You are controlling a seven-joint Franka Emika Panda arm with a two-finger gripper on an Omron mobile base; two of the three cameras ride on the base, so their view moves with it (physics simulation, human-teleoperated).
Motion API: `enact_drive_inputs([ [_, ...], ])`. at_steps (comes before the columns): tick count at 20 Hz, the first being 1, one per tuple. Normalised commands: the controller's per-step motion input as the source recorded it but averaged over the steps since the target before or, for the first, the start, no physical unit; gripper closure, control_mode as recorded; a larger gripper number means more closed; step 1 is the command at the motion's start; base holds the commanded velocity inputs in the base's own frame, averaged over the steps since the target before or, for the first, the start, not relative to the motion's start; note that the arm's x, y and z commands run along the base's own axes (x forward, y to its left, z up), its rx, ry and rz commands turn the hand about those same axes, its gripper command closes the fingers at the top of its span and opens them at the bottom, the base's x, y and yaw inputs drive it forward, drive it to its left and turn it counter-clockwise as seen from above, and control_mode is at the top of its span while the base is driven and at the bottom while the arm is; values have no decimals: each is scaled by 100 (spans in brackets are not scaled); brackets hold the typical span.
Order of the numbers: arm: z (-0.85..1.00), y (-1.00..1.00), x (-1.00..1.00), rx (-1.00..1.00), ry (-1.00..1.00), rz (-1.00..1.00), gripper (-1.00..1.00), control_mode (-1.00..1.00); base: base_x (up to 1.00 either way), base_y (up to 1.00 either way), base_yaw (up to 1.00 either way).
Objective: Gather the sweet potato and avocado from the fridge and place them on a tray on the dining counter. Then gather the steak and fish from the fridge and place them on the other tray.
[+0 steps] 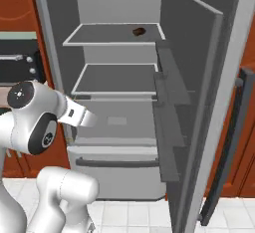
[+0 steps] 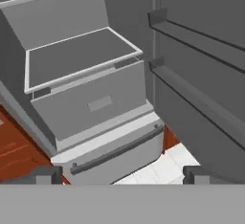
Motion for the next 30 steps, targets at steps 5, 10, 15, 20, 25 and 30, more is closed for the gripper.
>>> enact_drive_inputs([
  [5,0,0,0,0,0,0,-100,100,86,43,-30],
  [10,0,0,0,0,0,0,-100,100,69,49,-26],
  [15,0,0,0,0,0,0,-100,100,34,23,-13],
  [20,0,0,0,0,0,0,-100,100,54,4,0],
  [25,0,0,0,0,0,0,-100,100,78,0,2],
  [30,71,0,-9,0,-11,10,-100,-100,5,0,2],
])
